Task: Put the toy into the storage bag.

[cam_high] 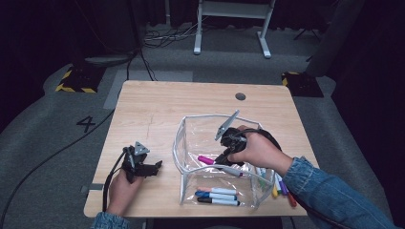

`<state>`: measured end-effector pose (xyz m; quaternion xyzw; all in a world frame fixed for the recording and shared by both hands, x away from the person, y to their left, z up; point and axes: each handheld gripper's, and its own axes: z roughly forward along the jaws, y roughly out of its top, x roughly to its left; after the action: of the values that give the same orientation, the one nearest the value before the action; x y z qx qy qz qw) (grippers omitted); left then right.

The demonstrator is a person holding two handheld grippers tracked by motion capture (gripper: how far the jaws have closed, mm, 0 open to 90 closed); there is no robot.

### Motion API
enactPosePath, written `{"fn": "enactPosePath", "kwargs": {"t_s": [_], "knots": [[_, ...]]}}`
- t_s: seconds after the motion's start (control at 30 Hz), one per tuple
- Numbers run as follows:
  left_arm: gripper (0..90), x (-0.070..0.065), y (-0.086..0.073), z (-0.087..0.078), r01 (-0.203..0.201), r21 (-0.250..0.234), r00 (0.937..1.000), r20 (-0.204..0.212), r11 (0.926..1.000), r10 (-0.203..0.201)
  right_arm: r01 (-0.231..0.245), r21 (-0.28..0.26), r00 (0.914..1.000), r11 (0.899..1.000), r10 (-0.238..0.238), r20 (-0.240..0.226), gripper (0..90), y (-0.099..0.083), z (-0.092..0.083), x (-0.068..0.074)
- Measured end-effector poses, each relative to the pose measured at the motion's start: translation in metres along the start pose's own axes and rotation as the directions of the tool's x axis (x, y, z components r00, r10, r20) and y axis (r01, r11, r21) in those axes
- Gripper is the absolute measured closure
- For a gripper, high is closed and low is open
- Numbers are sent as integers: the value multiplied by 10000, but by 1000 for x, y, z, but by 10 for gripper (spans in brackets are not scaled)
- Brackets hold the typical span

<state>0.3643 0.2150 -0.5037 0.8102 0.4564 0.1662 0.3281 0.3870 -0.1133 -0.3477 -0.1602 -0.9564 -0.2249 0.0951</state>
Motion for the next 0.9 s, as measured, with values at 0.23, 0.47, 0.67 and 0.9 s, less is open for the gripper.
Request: {"fn": "enactPosePath", "kwargs": {"t_s": [0.23, 0.47, 0.67, 0.9], "knots": [[149, 0, 0, 0, 1, 1, 10000, 0, 10000, -1, -227, 609, 9984, 9979, 259, -512, 770, -2, 26, -11], [149, 0, 0, 0, 1, 0, 10000, 0, 10000, -1, -238, 1559, 9973, 9875, 344, -652, 770, -7, 46, -13], [149, 0, 0, 0, 0, 3, 10000, 0, 10000, 0, -122, 2004, 9977, 9796, 253, -627, 770, -8, 56, -15], [149, 0, 0, 0, 1, 2, 10000, 1, 10000, -1, -124, 2614, 9959, 9652, 352, -828, 769, -11, 67, -15]]}}
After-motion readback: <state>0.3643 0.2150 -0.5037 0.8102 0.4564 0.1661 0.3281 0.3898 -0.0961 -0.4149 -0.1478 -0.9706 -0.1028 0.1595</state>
